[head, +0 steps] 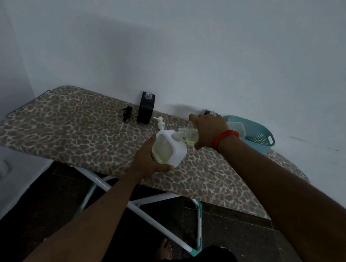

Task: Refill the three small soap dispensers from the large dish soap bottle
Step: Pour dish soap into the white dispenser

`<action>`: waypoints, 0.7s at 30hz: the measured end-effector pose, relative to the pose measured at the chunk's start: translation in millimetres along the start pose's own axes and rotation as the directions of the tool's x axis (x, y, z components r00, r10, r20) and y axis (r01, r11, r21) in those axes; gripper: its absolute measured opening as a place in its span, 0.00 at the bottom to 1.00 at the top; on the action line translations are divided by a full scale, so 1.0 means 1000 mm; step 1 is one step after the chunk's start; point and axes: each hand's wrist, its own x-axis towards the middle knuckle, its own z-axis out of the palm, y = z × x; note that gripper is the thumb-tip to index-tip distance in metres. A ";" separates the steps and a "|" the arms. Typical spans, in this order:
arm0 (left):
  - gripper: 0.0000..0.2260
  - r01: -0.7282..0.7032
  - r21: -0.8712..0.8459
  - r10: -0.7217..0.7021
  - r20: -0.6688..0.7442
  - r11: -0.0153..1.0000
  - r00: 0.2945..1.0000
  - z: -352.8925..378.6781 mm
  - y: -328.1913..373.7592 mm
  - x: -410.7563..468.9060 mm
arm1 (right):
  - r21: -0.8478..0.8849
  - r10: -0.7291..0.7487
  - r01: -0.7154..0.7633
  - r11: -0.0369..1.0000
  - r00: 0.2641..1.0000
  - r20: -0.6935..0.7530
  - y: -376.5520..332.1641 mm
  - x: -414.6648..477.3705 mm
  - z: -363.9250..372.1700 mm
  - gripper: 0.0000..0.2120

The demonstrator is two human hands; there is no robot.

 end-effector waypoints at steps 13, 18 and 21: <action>0.56 0.021 0.014 -0.021 0.009 1.000 1.000 0.001 -0.001 0.001 | 0.011 0.010 -0.009 1.000 1.000 -0.020 0.000 0.002 0.003 0.43; 0.56 0.022 0.015 -0.022 0.003 1.000 1.000 0.001 -0.002 0.002 | 0.012 0.011 -0.011 1.000 1.000 -0.022 0.000 0.002 0.004 0.43; 0.55 0.025 0.017 -0.025 0.001 1.000 1.000 0.002 -0.003 0.002 | 0.019 0.011 -0.011 1.000 1.000 -0.017 0.000 0.002 0.004 0.43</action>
